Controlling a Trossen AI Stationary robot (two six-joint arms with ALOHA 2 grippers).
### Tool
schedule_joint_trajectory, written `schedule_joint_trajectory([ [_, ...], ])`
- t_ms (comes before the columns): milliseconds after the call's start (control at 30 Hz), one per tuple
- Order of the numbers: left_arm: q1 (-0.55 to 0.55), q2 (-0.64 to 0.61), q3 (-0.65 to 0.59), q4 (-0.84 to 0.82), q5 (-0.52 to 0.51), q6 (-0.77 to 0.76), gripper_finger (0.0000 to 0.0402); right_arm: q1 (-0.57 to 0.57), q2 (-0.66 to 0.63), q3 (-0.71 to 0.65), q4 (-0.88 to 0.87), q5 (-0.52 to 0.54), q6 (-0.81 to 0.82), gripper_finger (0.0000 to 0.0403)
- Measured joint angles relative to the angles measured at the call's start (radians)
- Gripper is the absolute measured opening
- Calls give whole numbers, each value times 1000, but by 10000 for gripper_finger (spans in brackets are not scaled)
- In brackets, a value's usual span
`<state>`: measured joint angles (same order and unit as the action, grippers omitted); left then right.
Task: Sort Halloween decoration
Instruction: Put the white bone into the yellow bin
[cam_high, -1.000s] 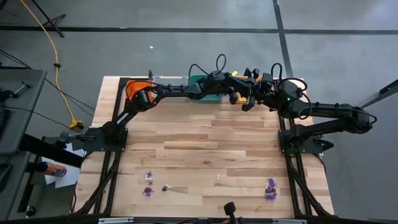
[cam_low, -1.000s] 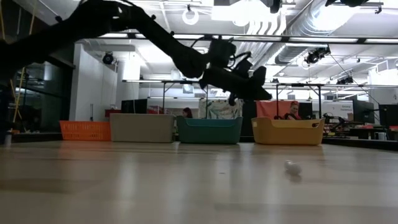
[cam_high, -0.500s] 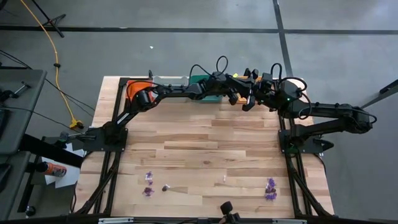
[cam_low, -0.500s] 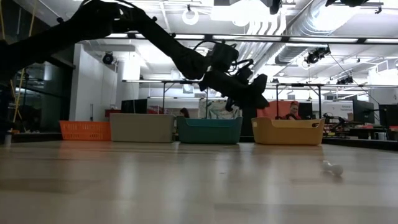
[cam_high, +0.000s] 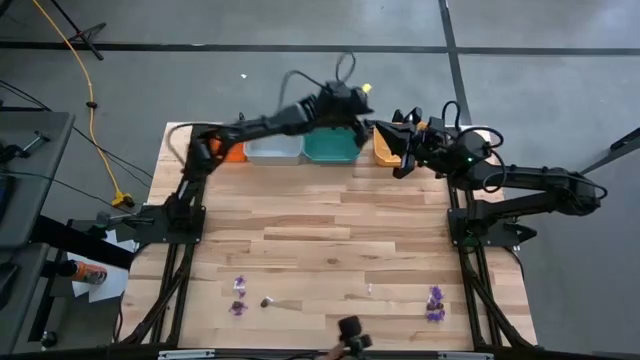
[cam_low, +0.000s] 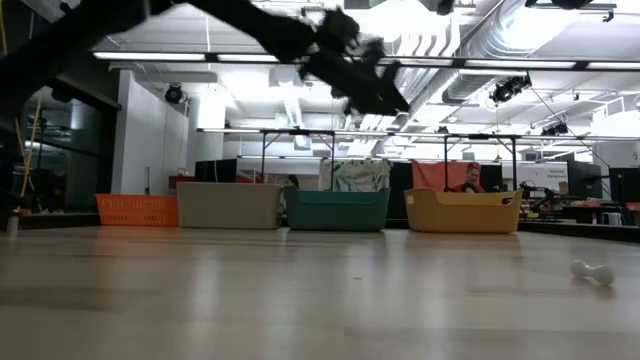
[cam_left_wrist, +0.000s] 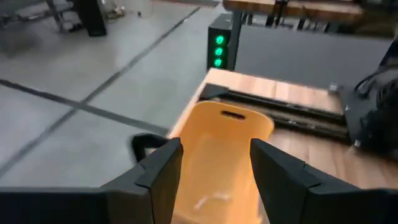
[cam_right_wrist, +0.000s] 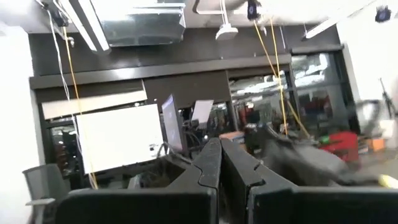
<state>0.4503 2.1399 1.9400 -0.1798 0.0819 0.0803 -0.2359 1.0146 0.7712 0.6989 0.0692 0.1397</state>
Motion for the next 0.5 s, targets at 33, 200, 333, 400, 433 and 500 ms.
schedule_joint_trajectory([
  [33,9,-41,0,-64,2,25,173,0,-8,0,-2,0,-14,0],
  [200,52,-241,-11,-356,99,60,129,0,-51,0,-24,-1,-58,0],
  [333,46,-419,-168,-385,172,48,52,0,-86,0,-122,-1,-77,0],
  [400,26,-527,-307,-318,178,15,15,0,-99,0,-193,-1,-53,0],
  [433,13,-584,-392,-270,178,-9,9,1,-103,0,-231,-2,-31,0],
  [500,-23,-700,-576,-141,177,-60,11,5,-108,0,-313,-19,36,0],
])
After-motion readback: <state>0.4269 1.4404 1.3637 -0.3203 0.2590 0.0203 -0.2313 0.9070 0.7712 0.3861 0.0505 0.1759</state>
